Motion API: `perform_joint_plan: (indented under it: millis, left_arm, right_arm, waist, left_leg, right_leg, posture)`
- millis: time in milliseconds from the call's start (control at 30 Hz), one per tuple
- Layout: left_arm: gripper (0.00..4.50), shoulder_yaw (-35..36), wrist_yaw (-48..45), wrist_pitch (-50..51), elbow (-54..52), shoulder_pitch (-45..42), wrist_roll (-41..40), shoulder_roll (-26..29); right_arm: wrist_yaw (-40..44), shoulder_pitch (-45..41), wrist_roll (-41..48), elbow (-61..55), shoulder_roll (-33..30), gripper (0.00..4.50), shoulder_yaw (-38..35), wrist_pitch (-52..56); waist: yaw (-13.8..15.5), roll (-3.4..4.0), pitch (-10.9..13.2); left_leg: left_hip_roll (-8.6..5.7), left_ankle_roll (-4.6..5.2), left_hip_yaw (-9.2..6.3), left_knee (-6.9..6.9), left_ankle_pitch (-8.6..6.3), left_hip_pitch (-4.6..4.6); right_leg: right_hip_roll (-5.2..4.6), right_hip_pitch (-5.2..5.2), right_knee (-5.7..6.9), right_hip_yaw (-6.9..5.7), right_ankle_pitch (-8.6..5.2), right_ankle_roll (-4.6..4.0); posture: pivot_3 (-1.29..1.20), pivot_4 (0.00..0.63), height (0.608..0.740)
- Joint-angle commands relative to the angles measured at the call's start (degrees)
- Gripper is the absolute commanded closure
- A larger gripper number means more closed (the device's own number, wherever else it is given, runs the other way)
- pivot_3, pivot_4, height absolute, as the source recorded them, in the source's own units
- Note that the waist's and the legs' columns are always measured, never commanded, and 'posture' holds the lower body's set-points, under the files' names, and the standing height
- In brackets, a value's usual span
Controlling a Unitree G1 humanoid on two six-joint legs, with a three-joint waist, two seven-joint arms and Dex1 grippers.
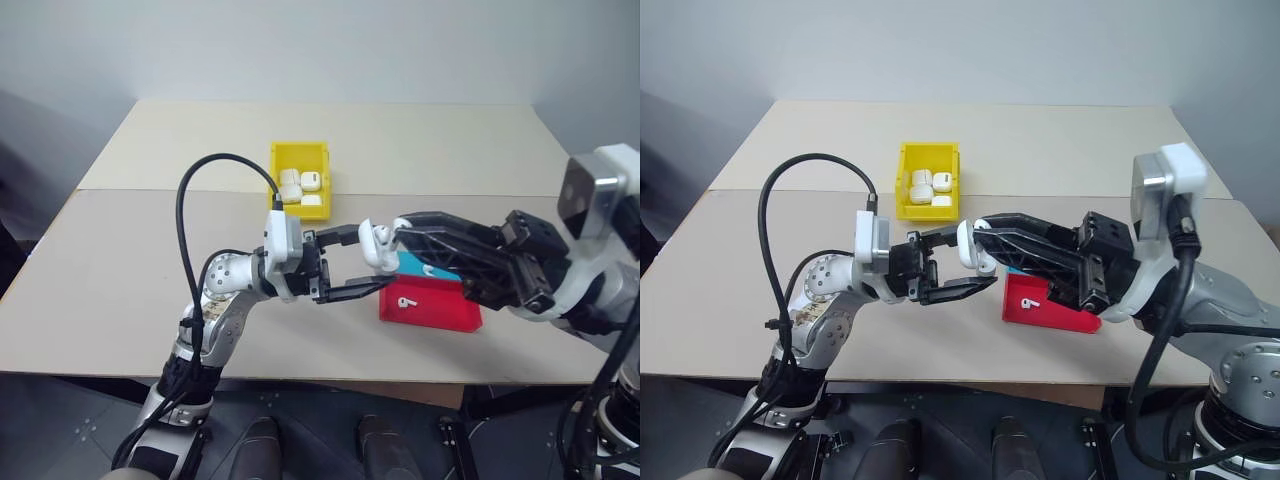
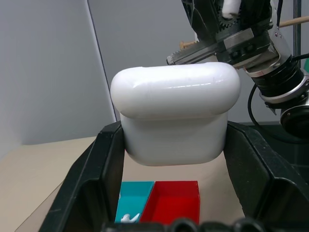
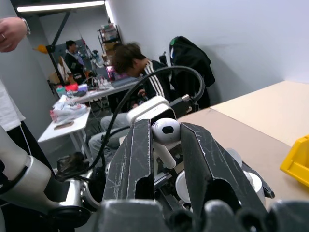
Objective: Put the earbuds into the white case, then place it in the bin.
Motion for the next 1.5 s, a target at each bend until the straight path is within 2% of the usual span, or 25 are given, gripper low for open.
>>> perform_joint_plan:
  millis: [33, 733, 833, 933, 1100, 1267, 1400, 1433, 1500]
  left_arm:
    - [1.71, 0.4, 0.3, 0.2, -3.0, 0.4, -1.2, -0.2]
    - [1.71, 0.1, 0.5, -0.7, -3.4, 1.3, -0.5, -1.0]
    - [1.71, 0.1, 0.5, -0.9, -3.2, 1.3, -0.3, -1.1]
    - [1.71, 0.1, 0.5, -0.9, -3.1, 1.3, -0.2, -1.1]
    - [1.71, 0.1, 0.3, -1.2, -2.8, 1.6, 0.1, -1.0]
    - [1.71, 0.0, 0.3, -1.4, -2.0, 1.5, 0.7, -0.8]
    - [1.71, -1.3, 0.1, -2.1, 0.3, 0.8, 3.2, -0.5]
    - [1.71, -1.9, 0.0, -2.7, 1.5, 0.4, 4.6, -0.5]
    - [1.71, -3.4, -0.5, -4.5, 4.4, -0.4, 7.2, -0.8]
  right_arm:
    - [1.6, 0.9, -1.5, -0.7, -2.6, 3.65, 0.6, -3.0]
    - [7.0, 6.1, -10.0, -1.5, -6.0, 3.65, 5.2, -9.4]
    - [7.9, 6.7, -12.3, -2.5, -6.5, 2.92, 6.0, -10.0]
    - [8.1, 7.3, -13.9, -2.7, -6.7, 1.97, 6.3, -10.6]
    - [10.0, 9.0, -15.5, -2.2, -7.3, 1.97, 4.4, -12.7]
    - [15.3, 10.3, -17.7, 0.3, -9.3, 1.97, -2.8, -17.1]
    - [16.8, 5.6, -15.5, 4.0, -12.8, 1.97, -3.9, -16.2]
    - [17.5, 3.0, -15.6, 5.0, -14.2, 1.97, -2.3, -15.4]
    - [17.6, -3.3, -17.1, 7.0, -15.7, 2.33, 2.7, -14.2]
  waist:
    - [0.1, 0.0, 0.0]
    - [0.1, -0.03, 0.0]
    - [0.1, -0.03, 0.0]
    - [0.1, -0.03, 0.0]
    - [0.2, -0.03, 0.0]
    - [0.2, -0.04, 0.0]
    - [-0.1, -0.04, 0.0]
    - [-0.2, -0.04, 0.0]
    - [-0.3, -0.04, 0.0]
  left_leg:
    - [0.0, 0.0, 0.0, 0.0, 0.0, -0.01]
    - [0.0, 0.0, 0.0, -0.04, 0.0, -0.02]
    - [0.0, 0.0, 0.01, -0.03, 0.0, -0.02]
    - [0.0, 0.0, 0.0, -0.05, 0.0, -0.01]
    - [0.0, 0.0, 0.01, -0.04, 0.0, -0.02]
    - [0.0, 0.0, 0.01, -0.04, 0.0, -0.03]
    - [0.0, 0.0, 0.02, -0.04, 0.0, 0.02]
    - [0.0, 0.0, 0.05, -0.04, 0.0, 0.03]
    - [0.0, 0.01, 0.05, -0.04, 0.01, 0.06]
  right_leg:
    - [0.0, 0.0, -0.03, -0.01, 0.0, 0.0]
    - [0.0, 0.01, -0.12, -0.01, 0.0, 0.0]
    - [0.0, 0.01, -0.12, -0.01, 0.0, -0.01]
    - [0.0, 0.0, -0.13, -0.01, -0.01, -0.02]
    - [-0.01, 0.01, -0.15, -0.01, -0.01, -0.01]
    - [-0.01, 0.01, -0.16, -0.01, 0.0, 0.0]
    - [-0.01, 0.03, -0.15, 0.0, -0.01, -0.03]
    - [-0.01, 0.02, -0.15, 0.03, -0.02, -0.07]
    - [0.0, 0.02, -0.14, 0.05, -0.07, -0.21]
  posture:
    - [0.0, 0.15, 0.74]
    - [0.0, 0.15, 0.74]
    - [0.0, 0.15, 0.74]
    - [0.0, 0.15, 0.74]
    - [0.0, 0.15, 0.74]
    - [0.0, 0.15, 0.74]
    - [0.0, 0.15, 0.74]
    - [0.0, 0.15, 0.74]
    - [0.0, 0.15, 0.74]
